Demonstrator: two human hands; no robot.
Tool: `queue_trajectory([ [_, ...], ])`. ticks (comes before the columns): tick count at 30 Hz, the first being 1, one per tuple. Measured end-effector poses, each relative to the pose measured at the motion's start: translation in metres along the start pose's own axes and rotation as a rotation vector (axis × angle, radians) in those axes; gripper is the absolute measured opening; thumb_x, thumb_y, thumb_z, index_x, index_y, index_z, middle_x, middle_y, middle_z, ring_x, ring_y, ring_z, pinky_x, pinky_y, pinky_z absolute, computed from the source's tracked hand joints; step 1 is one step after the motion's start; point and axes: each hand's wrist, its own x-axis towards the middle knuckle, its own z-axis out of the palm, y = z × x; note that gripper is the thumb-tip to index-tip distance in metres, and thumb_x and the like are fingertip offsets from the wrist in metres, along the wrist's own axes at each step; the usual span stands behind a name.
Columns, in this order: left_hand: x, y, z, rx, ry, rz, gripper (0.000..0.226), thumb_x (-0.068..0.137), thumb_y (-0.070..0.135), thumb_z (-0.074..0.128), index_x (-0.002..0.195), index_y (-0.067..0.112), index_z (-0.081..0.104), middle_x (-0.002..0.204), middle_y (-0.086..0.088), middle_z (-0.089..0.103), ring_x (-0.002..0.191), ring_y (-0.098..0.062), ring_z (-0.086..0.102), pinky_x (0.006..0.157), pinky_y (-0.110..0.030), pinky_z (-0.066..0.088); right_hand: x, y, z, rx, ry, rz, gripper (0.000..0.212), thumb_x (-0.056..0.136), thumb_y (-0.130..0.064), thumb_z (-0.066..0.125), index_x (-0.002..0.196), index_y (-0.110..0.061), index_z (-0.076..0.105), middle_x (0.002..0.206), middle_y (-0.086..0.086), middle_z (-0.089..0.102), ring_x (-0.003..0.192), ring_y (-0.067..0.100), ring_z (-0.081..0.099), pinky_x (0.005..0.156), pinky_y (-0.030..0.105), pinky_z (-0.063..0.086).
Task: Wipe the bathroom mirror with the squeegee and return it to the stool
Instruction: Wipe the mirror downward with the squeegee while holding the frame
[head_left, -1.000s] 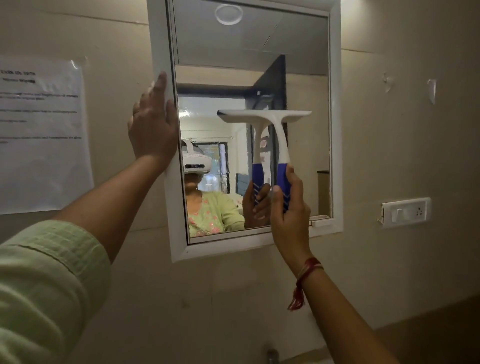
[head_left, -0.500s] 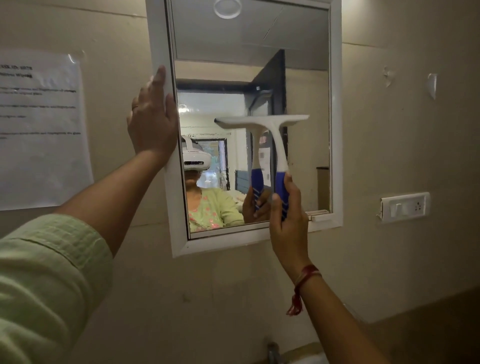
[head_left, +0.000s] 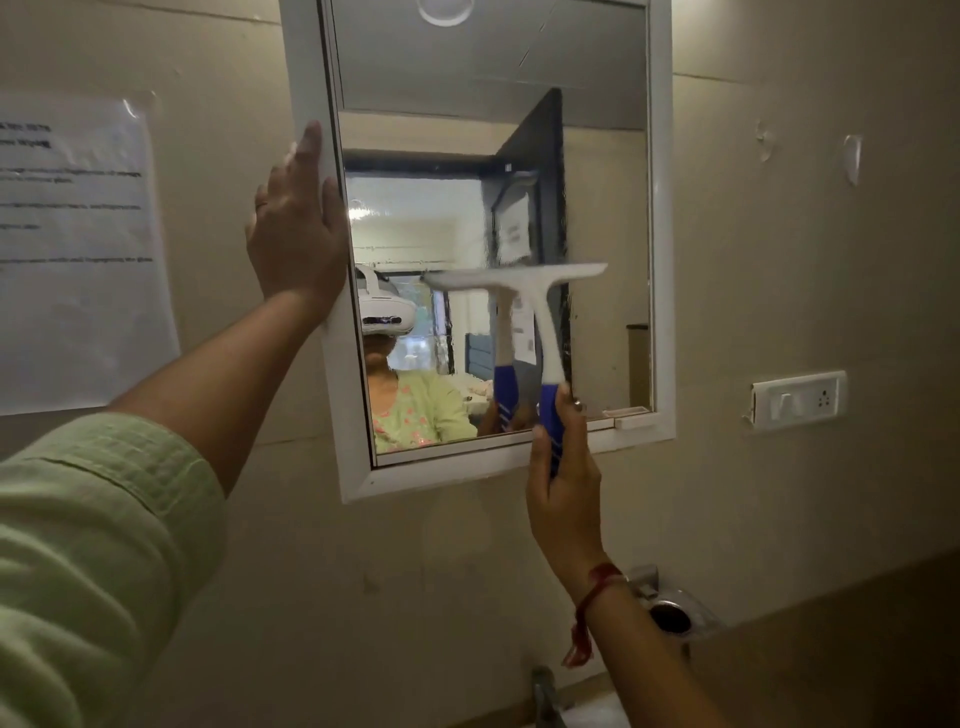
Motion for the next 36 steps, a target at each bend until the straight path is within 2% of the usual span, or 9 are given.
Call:
queue_trajectory([
  [3,0.001,0.0,0.0,-0.01,0.003,-0.001,0.048,0.099,0.036,0.029,0.146,0.027,0.025,0.141,-0.01,0.044,0.124,-0.031,0.045,0.097,-0.044,0.039,-0.035,0.012,-0.003,-0.04,-0.048,0.018,0.047,0.093,-0.032,0.037,0.135,-0.041,0.019,0.112,0.01,0.059,0.072,0.0,0.053,0.066,0.014,0.048],
  [5,0.001,-0.002,0.001,-0.022,-0.002,-0.003,0.049,0.098,0.038,0.031,0.146,0.027,0.025,0.142,-0.01,0.044,0.125,-0.03,0.044,0.098,-0.045,0.038,-0.031,0.011,-0.005,-0.045,-0.036,0.007,0.048,0.094,-0.03,0.038,0.136,-0.044,0.02,0.11,0.009,0.06,0.074,0.0,0.053,0.066,0.015,0.048],
  [9,0.001,-0.003,0.001,-0.021,-0.006,-0.001,0.051,0.097,0.039,0.033,0.146,0.027,0.024,0.141,-0.01,0.044,0.125,-0.03,0.043,0.098,-0.045,0.039,0.014,-0.01,-0.004,-0.024,0.021,-0.016,0.049,0.096,-0.034,0.037,0.133,-0.059,0.016,0.111,-0.035,0.047,0.09,-0.004,0.057,0.071,0.01,0.051],
  [11,0.001,-0.003,0.001,-0.018,-0.009,-0.002,0.051,0.097,0.039,0.033,0.146,0.027,0.024,0.141,-0.01,0.044,0.126,-0.03,0.043,0.099,-0.044,0.039,0.018,-0.012,-0.005,-0.012,0.031,-0.022,0.048,0.096,-0.035,0.036,0.134,-0.057,0.017,0.112,-0.042,0.044,0.094,-0.009,0.055,0.072,0.008,0.049],
  [15,0.002,-0.004,0.001,-0.011,-0.017,-0.003,0.051,0.097,0.039,0.032,0.146,0.029,0.022,0.141,-0.01,0.043,0.125,-0.03,0.044,0.097,-0.043,0.04,-0.03,0.011,-0.008,-0.044,0.003,0.037,0.051,0.093,-0.033,0.037,0.131,-0.059,0.017,0.104,-0.013,0.053,0.072,0.005,0.056,0.062,0.017,0.05],
  [19,0.001,-0.004,0.003,-0.018,-0.004,-0.005,0.051,0.096,0.039,0.032,0.146,0.028,0.024,0.141,-0.01,0.044,0.125,-0.031,0.044,0.098,-0.044,0.039,-0.062,0.024,-0.013,-0.06,-0.033,0.032,0.049,0.096,-0.031,0.038,0.134,-0.052,0.016,0.09,-0.011,0.051,0.06,0.006,0.051,0.054,0.013,0.044],
  [25,0.001,-0.004,0.002,-0.029,-0.001,-0.008,0.052,0.096,0.038,0.032,0.146,0.028,0.024,0.141,-0.01,0.044,0.126,-0.03,0.044,0.099,-0.043,0.039,-0.011,0.003,-0.011,-0.042,0.007,0.009,0.048,0.094,-0.039,0.037,0.131,-0.062,0.016,0.118,-0.009,0.054,0.084,0.003,0.058,0.072,0.014,0.052],
  [31,0.001,-0.002,0.001,-0.017,-0.013,-0.032,0.051,0.096,0.037,0.033,0.146,0.031,0.024,0.142,-0.008,0.043,0.125,-0.03,0.043,0.098,-0.045,0.038,-0.066,0.024,-0.012,-0.063,-0.027,0.057,0.05,0.092,-0.029,0.038,0.135,-0.048,0.02,0.088,-0.012,0.051,0.06,0.009,0.05,0.054,0.018,0.046],
  [36,0.002,-0.004,0.004,-0.023,0.0,-0.018,0.051,0.096,0.037,0.033,0.146,0.029,0.025,0.141,-0.009,0.044,0.124,-0.031,0.044,0.097,-0.045,0.04,-0.055,0.014,-0.015,-0.052,-0.024,0.058,0.046,0.095,-0.035,0.036,0.13,-0.06,0.018,0.085,-0.011,0.052,0.061,0.009,0.052,0.053,0.017,0.048],
])
